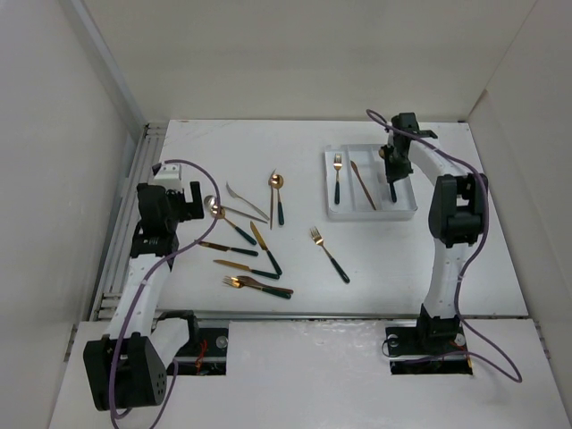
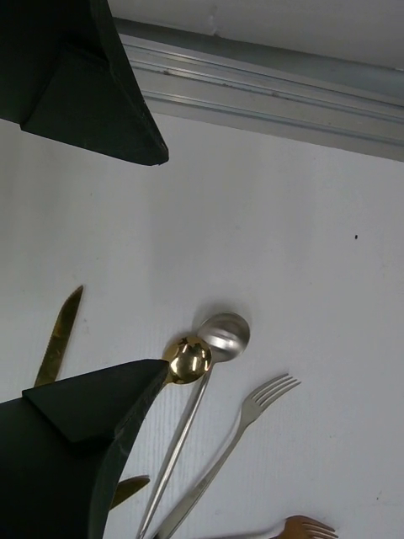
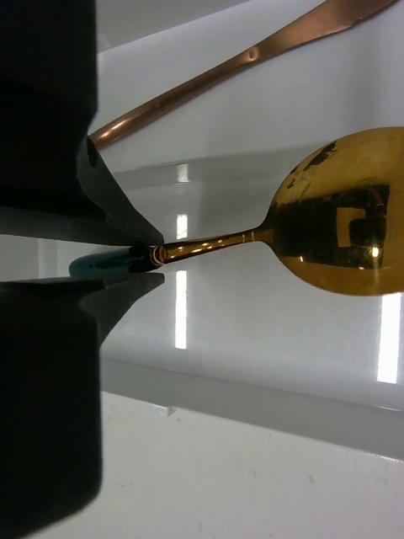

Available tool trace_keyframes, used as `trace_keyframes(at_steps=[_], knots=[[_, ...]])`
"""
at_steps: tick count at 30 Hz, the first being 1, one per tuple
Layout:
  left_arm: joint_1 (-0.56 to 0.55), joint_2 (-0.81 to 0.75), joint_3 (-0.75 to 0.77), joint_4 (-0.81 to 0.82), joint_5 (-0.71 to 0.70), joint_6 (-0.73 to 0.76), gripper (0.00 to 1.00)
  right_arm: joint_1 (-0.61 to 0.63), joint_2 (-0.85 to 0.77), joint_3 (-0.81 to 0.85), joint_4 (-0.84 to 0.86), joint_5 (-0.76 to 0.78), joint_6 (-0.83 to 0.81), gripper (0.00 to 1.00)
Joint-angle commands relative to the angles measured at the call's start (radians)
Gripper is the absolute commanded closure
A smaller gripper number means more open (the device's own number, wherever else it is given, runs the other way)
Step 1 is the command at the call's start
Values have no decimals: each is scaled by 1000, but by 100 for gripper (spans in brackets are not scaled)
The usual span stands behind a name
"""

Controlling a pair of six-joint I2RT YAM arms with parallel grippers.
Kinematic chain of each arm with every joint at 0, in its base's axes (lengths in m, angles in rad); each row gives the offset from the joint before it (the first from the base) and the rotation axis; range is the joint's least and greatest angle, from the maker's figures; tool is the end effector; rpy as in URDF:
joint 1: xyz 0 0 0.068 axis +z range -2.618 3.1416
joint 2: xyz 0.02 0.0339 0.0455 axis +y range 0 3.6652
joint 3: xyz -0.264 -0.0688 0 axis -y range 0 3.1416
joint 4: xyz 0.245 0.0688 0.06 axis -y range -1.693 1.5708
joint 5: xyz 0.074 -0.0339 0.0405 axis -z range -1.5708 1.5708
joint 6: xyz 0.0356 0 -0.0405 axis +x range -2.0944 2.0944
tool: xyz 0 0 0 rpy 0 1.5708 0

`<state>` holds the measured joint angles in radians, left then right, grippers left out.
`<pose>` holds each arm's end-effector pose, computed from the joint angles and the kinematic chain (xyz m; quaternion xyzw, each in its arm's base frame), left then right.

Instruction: Sort the eating utensils into containers

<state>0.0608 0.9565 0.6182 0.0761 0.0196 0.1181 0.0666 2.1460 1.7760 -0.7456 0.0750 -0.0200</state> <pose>0.2243 0.0130 0.2761 0.0287 0.7929 0.0466 0.6068 0.4610 0.0281 0.2040 -0.0337 0.9730 -0.0313 0.2263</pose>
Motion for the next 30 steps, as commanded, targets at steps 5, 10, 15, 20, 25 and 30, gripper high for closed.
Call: trace_keyframes(at_steps=[5, 10, 15, 20, 25, 30], knots=[[5, -1, 60, -27, 101, 197, 0, 19, -79, 36, 29, 66, -5, 58], [5, 33, 159, -151, 129, 351, 0, 120, -253, -22, 29, 210, -5, 51], [5, 73, 230, -248, 129, 218, 0, 298, -449, -288, 29, 137, 40, 51], [5, 36, 160, -210, 129, 115, 0, 465, -525, -533, 81, -38, 205, 50], [5, 7, 127, -183, 88, 92, 0, 613, -500, -625, 81, -47, 291, 49], [5, -16, 118, -183, 54, 92, 0, 656, -491, -702, 146, -89, 339, 44]])
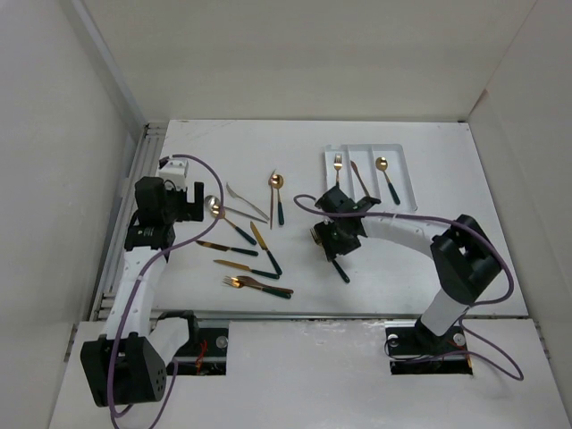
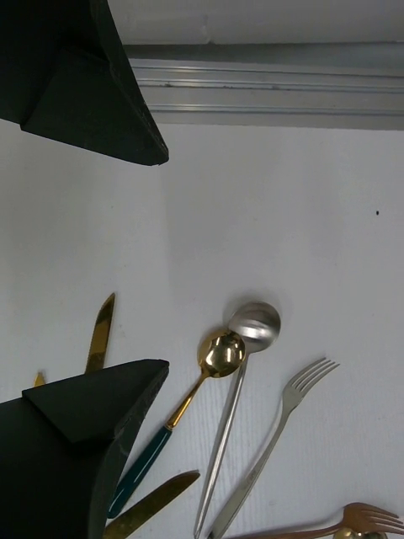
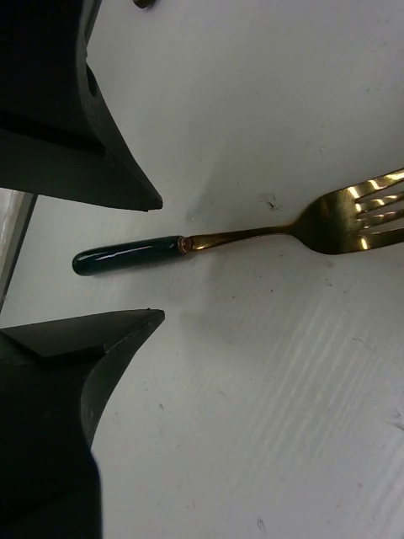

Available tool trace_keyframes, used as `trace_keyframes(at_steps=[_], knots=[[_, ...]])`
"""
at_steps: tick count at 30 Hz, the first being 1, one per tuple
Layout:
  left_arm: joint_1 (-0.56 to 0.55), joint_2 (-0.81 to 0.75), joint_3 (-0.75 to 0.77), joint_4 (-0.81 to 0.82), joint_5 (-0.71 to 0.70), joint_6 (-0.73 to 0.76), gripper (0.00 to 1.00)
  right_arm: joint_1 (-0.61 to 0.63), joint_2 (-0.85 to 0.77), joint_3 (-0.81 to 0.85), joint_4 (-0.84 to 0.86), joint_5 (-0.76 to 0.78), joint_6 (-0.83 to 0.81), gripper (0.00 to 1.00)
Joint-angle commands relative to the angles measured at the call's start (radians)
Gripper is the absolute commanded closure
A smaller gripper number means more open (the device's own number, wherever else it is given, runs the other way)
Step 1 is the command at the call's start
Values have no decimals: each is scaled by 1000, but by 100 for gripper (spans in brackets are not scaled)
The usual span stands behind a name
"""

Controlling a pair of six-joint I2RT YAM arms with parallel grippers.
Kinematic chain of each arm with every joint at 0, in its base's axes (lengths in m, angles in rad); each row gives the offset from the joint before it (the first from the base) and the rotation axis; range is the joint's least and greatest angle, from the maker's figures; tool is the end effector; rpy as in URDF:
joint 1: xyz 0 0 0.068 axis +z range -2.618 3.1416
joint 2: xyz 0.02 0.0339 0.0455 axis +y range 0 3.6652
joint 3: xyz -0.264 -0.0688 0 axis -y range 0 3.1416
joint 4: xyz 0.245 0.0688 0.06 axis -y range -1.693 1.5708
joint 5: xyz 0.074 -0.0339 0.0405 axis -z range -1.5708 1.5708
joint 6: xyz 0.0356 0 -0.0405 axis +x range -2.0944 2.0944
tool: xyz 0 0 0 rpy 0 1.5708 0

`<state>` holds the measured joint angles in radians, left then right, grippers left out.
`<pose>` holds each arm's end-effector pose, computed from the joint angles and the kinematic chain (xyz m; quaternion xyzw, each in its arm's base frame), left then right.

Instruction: Sort the eating utensils into containers

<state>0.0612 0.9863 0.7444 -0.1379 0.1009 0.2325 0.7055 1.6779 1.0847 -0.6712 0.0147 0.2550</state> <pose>0.2280 0.0104 0.2927 0.0989 0.8214 0.0407 0.5603 0.2424 0.2058 0.1843 -0.2196 0.9635 0.0641 0.1387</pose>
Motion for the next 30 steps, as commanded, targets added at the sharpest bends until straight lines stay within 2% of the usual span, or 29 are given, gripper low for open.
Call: trace_keyframes(at_steps=[1, 6, 10, 11, 12, 14, 16, 22, 24, 30], knots=[[5, -46, -8, 31, -38, -22, 0, 35, -11, -23, 71, -28, 64, 44], [5, -77, -19, 12, -56, -22, 0, 98, 52, -23, 94, -19, 78, 44], [5, -87, -19, -12, -56, -22, 0, 109, 129, -23, 94, -9, 96, 53], [5, -87, -19, -22, -56, -22, 0, 109, 129, -23, 94, -19, 96, 69], [5, -87, -19, -22, -56, -22, 0, 109, 129, -23, 94, -19, 96, 79], [5, -97, -19, -32, -56, -10, 0, 109, 118, -23, 104, -10, 96, 94], [5, -97, -19, -32, -47, -10, 0, 109, 109, -7, 104, -10, 78, 100], [5, -97, -10, -32, -15, -10, 0, 109, 76, 133, 33, 4, -55, 100], [5, -87, -10, -32, -15, -10, 0, 75, 54, 236, -2, 4, -88, 100], [5, -35, 44, -80, 94, 65, 0, -136, 69, 498, -13, -39, -99, 100]])
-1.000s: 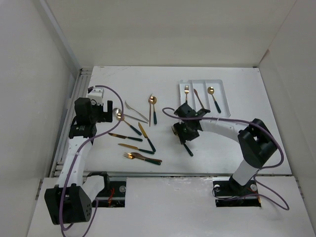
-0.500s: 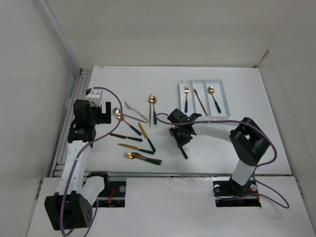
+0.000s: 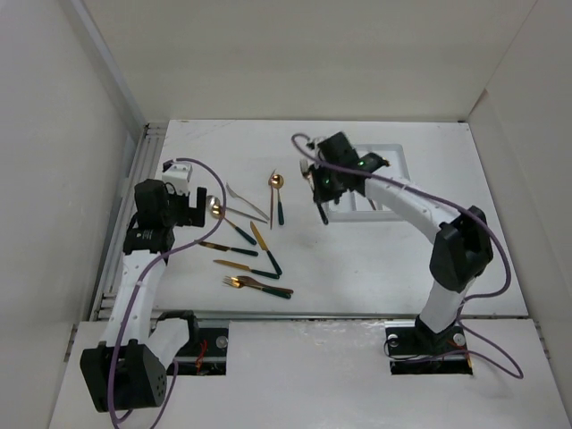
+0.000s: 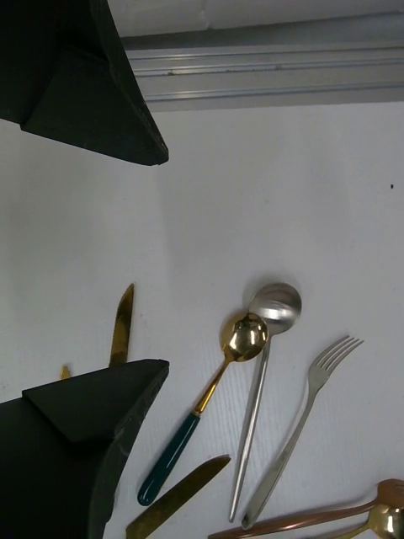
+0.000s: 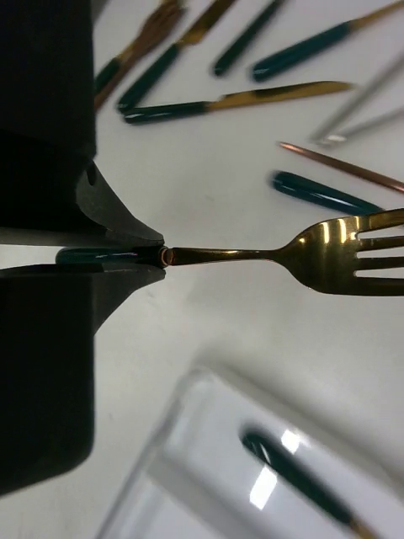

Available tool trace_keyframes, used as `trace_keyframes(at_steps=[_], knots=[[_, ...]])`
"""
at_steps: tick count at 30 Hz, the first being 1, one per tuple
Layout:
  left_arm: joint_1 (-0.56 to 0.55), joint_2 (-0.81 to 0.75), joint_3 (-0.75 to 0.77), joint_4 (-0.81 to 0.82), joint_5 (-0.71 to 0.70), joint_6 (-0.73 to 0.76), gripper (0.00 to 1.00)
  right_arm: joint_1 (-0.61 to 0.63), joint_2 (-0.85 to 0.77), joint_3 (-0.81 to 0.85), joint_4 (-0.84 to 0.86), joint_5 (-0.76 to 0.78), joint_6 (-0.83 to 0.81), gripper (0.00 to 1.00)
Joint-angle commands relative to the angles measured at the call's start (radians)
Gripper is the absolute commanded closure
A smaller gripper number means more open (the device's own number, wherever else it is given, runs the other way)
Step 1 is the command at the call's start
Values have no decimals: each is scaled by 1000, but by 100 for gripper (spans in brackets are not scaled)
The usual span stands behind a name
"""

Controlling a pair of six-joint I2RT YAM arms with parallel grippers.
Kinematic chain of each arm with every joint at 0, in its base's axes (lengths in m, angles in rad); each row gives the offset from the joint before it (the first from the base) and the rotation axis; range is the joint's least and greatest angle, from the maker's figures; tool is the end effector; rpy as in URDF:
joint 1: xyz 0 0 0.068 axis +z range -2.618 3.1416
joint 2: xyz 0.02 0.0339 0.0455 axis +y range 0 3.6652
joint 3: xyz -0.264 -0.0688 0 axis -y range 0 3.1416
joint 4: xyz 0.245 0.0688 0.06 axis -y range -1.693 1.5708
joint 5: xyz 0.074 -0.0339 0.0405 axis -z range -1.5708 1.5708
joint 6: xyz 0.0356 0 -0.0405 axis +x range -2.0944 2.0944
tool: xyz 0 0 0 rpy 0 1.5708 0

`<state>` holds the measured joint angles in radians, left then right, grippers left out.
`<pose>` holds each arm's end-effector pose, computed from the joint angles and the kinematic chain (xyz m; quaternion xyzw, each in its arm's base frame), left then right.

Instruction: Sort the eating utensils into containers

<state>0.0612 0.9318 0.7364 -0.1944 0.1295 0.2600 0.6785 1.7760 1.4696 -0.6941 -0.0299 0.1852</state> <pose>0.2155 0.0086 0.2952 0.1181 0.8213 0.0358 0.5571 0.2988 0.2422 0.2630 -0.2383 0.9294 0.1308 0.2494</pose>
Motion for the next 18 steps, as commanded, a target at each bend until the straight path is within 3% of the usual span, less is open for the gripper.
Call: trace_keyframes(at_steps=[1, 7, 10, 18], knots=[[5, 31, 66, -23, 77, 38, 0, -140, 2, 139, 10, 5, -29, 100], [5, 136, 178, -82, 78, 12, 4, -275, 184, 332, 44, 64, -81, 100], [5, 159, 201, -82, 157, 12, 6, -307, 292, 415, 44, 48, -81, 100], [5, 291, 210, -46, 137, -218, 12, -336, 381, 390, 108, 5, 40, 100]])
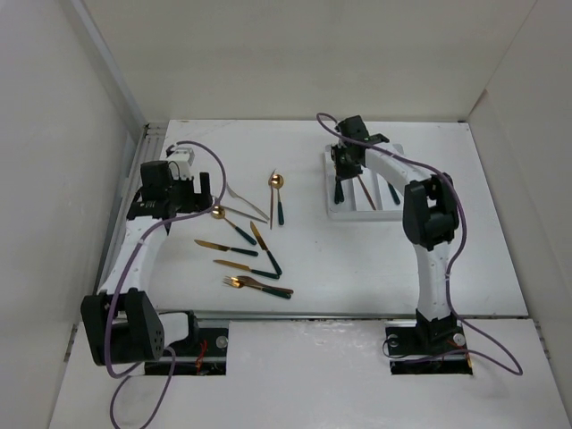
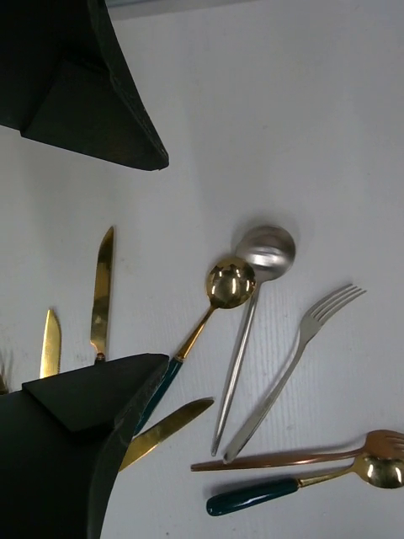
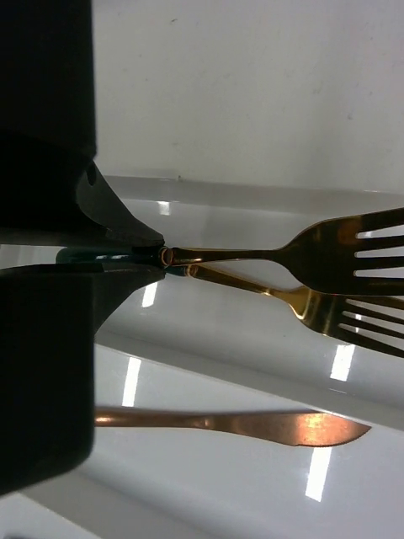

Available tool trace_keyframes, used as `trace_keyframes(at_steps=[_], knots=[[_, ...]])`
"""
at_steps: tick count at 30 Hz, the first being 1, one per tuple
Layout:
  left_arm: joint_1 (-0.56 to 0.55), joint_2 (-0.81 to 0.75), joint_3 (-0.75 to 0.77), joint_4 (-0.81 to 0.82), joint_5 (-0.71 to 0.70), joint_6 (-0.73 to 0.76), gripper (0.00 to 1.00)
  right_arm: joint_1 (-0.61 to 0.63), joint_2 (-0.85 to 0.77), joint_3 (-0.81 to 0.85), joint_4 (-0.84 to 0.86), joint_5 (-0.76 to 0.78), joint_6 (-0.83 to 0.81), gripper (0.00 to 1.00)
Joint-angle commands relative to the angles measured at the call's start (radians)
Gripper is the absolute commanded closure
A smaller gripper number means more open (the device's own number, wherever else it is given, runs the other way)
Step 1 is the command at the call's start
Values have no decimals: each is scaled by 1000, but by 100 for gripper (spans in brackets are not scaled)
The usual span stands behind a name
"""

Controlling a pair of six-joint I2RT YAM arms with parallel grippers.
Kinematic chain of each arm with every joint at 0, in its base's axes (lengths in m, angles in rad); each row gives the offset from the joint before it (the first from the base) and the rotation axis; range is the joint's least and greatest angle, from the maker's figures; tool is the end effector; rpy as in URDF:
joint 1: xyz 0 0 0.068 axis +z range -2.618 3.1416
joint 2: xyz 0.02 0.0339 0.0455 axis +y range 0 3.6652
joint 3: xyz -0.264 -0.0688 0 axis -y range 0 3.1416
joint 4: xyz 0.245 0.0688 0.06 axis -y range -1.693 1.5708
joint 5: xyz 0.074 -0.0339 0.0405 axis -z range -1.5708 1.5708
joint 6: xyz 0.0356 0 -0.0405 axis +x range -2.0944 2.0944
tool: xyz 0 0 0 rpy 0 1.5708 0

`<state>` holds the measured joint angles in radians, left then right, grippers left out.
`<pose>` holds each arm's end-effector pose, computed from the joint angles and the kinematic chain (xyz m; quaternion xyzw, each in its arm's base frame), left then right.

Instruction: Sort the eating utensils into containers

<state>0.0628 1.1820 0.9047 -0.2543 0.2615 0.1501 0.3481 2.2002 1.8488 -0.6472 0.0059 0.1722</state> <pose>0.2655 0.0075 0.2935 0.1022 0.8570 -0.0602 0.5015 0.4564 0.1654 0.2068 -0.0834 0.9557 0.0699 0.2734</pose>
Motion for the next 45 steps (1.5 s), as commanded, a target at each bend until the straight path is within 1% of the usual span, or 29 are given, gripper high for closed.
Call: trace_keyframes(at_steps=[1, 3, 4, 5, 6, 7, 8, 10, 11, 12, 13, 14, 15, 16, 18, 19, 20, 22, 26, 29, 31, 35, 37, 38, 41, 42, 43, 45], knots=[[3, 53, 42, 13, 5, -119, 12, -6, -43, -3, 73, -30, 53, 100], [3, 73, 42, 13, 16, -152, 12, -6, -43, -42, 83, -40, 67, 99], [3, 82, 42, 13, 16, -164, 13, -6, -43, -42, 83, -40, 78, 95], [3, 100, 42, 13, 16, -176, 15, -6, -43, -54, 83, -40, 78, 81], [3, 110, 42, 13, 6, -187, 15, -6, -43, -54, 74, -40, 87, 71], [3, 119, 42, 13, 5, -208, 17, -6, -54, -54, 73, -40, 87, 65], [3, 128, 42, 13, 5, -208, 17, 3, -54, -54, 63, -31, 87, 58], [-6, 143, 42, 4, -5, -236, 18, 3, -76, -54, 63, -11, 78, 55], [-6, 154, 52, 4, -14, -272, 20, 3, -97, -54, 63, -11, 67, 55], [-32, 172, 53, 4, -43, -291, 20, 12, -109, -54, 63, 0, 67, 54], [-47, 185, 84, -12, -69, -309, 21, 12, -120, -43, 63, 0, 56, 52], [-63, 200, 101, -46, -105, -331, 21, 12, -132, -43, 63, 15, 56, 52], [-101, 237, 124, -71, -170, -363, 23, 12, -152, -30, 63, 16, 47, 52], [-121, 258, 173, -98, -203, -374, 23, 23, -161, -30, 52, 31, 47, 51], [-158, 307, 229, -198, -266, -395, 23, 32, -195, -30, 52, 42, 47, 51], [-190, 364, 282, -236, -313, -423, 23, 32, -207, -30, 52, 52, 47, 51], [-204, 395, 308, -319, -333, -443, 23, 41, -220, -60, 64, 52, 47, 51], [-227, 486, 358, -393, -344, -471, 23, 42, -256, -91, 77, 52, 56, 51], [-299, 534, 393, -421, -366, -514, 23, 51, -318, -180, 103, 52, 67, 51], [-331, 592, 393, -463, -354, -527, 23, 60, -345, -243, 113, 52, 67, 51], [-353, 617, 382, -464, -354, -537, 23, 60, -359, -283, 122, 52, 67, 51], [-362, 651, 364, -464, -341, -558, 34, 60, -402, -342, 145, 61, 67, 51], [-362, 663, 364, -464, -315, -558, 34, 60, -415, -362, 146, 71, 67, 51], [-362, 676, 364, -464, -315, -558, 40, 60, -424, -375, 146, 71, 67, 51], [-362, 697, 373, -454, -291, -558, 49, 60, -433, -384, 146, 89, 58, 51], [-362, 697, 373, -454, -277, -558, 55, 60, -433, -384, 146, 89, 58, 51], [-362, 706, 363, -454, -266, -558, 58, 60, -433, -384, 146, 89, 49, 51], [-362, 716, 352, -454, -266, -558, 59, 60, -442, -384, 146, 112, 49, 51]])
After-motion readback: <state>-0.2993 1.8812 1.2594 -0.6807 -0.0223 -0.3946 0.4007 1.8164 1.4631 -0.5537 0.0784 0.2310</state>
